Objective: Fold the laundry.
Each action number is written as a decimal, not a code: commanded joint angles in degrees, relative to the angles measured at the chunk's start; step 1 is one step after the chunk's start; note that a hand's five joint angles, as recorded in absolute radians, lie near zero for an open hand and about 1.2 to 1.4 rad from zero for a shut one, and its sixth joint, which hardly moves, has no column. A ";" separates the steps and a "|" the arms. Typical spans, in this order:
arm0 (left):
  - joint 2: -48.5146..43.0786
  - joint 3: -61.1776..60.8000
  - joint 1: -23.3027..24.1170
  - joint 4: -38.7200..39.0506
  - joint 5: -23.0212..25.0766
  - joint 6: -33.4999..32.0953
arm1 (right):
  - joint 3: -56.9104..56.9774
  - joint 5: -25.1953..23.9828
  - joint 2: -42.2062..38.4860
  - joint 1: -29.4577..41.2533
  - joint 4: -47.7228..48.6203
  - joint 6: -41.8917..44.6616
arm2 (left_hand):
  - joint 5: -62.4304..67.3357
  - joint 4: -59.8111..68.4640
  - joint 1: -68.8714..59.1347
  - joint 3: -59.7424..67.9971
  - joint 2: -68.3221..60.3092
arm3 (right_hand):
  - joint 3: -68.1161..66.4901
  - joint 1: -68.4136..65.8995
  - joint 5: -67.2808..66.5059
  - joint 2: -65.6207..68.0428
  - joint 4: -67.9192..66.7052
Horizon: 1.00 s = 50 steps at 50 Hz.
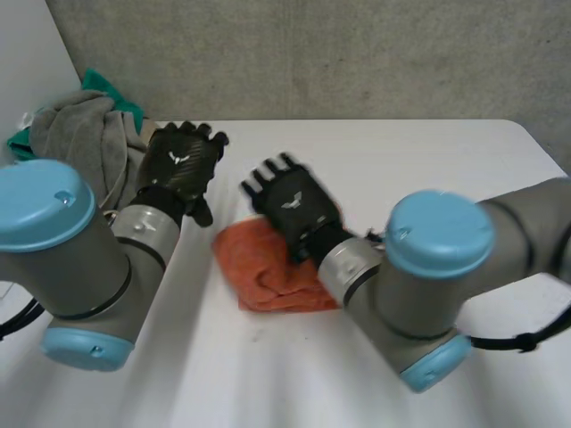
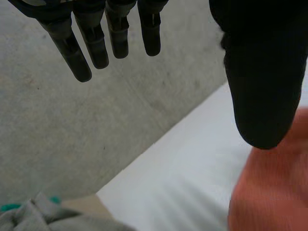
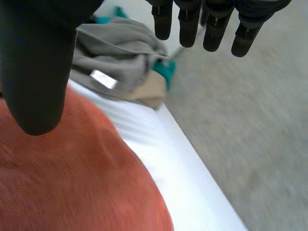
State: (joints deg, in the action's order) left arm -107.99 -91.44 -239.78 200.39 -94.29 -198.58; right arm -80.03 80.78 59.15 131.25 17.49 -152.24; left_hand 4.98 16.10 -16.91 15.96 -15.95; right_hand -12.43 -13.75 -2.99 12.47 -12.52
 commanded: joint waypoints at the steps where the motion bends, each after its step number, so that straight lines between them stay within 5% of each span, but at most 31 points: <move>1: -3.79 5.12 3.34 -2.19 0.33 9.69 | 2.84 0.61 4.57 -7.14 -13.94 -13.94 | 1.12 0.00 0.81 0.14 -0.15 | 2.43 3.75 2.99 -2.47 2.52; 8: -7.49 7.50 8.01 -7.55 -0.63 10.32 | 8.74 -2.81 0.27 -10.23 -23.11 -20.81 | 1.63 0.51 0.31 0.65 -0.65 | 2.43 3.75 2.99 -2.47 2.52; 13: -11.70 8.90 9.42 -10.28 -5.80 10.23 | 14.62 -5.89 -5.96 -10.32 -27.06 -22.75 | 1.80 0.68 0.14 0.82 -0.82 | 2.43 3.75 2.99 -2.47 2.52; 26: -17.69 9.17 9.33 -17.14 -10.39 2.59 | 22.19 -3.09 -18.11 -10.05 -30.68 -20.04 | 0.62 -0.50 1.32 -0.36 0.35 | 2.43 3.75 2.99 -2.47 2.52; 35: -16.81 9.34 8.80 -16.79 -9.42 0.03 | 17.90 -0.80 -12.06 -9.79 -29.36 -14.31 | -0.72 -1.84 2.66 -1.71 1.70 | -3.38 -2.06 -2.81 3.33 -3.28; 44: -6.10 9.53 8.63 -15.21 -1.09 0.39 | -2.73 -0.53 2.88 -15.49 -14.96 -26.33 | -2.74 -3.86 4.68 -3.72 3.72 | -2.20 -0.88 -1.63 2.15 -2.10; 50: -3.45 8.73 7.66 -14.94 3.85 0.56 | -10.05 -1.24 3.43 -17.44 -13.54 -31.63 | -2.41 -3.53 4.35 -3.39 3.38 | -2.36 -1.05 -1.80 2.32 -2.27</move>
State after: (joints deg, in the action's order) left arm -114.08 -81.90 -231.26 185.16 -94.83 -198.17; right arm -83.29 80.08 61.84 115.84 2.15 -178.96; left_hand 3.29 13.67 -14.20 14.30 -13.75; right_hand -12.63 -13.75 -3.03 12.64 -12.67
